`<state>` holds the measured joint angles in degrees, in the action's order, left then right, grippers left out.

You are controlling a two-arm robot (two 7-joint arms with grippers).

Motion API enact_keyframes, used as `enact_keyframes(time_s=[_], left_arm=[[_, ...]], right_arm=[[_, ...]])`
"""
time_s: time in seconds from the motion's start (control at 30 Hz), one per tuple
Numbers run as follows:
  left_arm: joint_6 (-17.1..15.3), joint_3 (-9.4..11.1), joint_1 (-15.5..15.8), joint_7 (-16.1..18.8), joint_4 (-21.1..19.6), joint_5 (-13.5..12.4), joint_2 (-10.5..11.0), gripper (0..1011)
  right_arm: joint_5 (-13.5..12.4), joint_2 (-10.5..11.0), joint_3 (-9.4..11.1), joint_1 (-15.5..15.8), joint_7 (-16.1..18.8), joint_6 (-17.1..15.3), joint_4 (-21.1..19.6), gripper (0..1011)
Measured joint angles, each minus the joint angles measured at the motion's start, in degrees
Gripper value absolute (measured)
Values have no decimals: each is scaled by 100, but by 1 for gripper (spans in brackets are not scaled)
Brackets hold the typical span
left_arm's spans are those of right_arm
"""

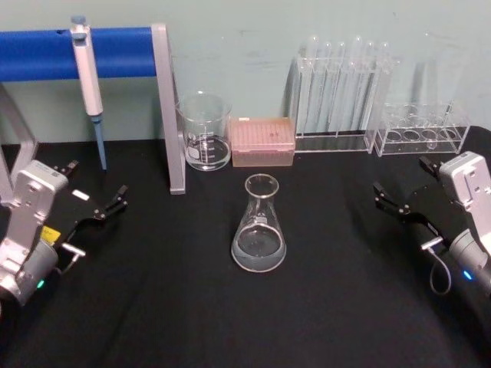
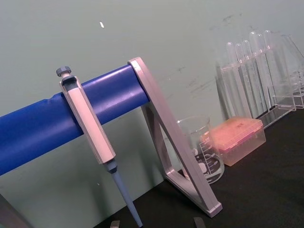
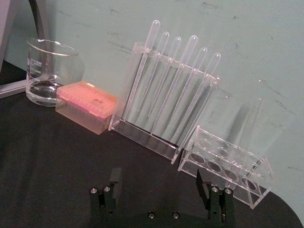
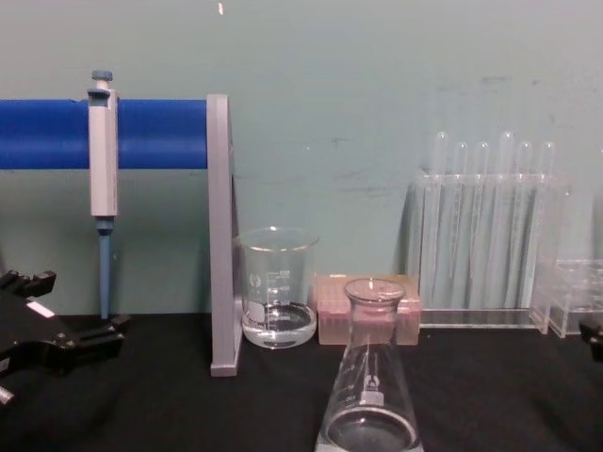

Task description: Grasp the erlenmeyer flask with one hand, shake it three times, then place it back.

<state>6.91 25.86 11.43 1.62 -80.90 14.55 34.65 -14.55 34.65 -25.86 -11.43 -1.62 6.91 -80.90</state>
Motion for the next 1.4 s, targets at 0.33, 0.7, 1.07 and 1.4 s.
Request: enact_keyframes(time_s=[0.33, 0.7, 1.07, 1.4], left_arm=[[0, 0, 0, 0, 0, 0, 0, 1001], [0, 0, 0, 0, 0, 0, 0, 1001], [0, 0, 0, 0, 0, 0, 0, 1001], [0, 0, 0, 0, 0, 0, 0, 1001]], right_arm=[[0, 0, 0, 0, 0, 0, 0, 1003], [0, 0, 0, 0, 0, 0, 0, 1002], [1, -4, 9, 0, 7, 0, 1, 1003], [-159, -22, 168, 110, 413, 30, -100, 1002]])
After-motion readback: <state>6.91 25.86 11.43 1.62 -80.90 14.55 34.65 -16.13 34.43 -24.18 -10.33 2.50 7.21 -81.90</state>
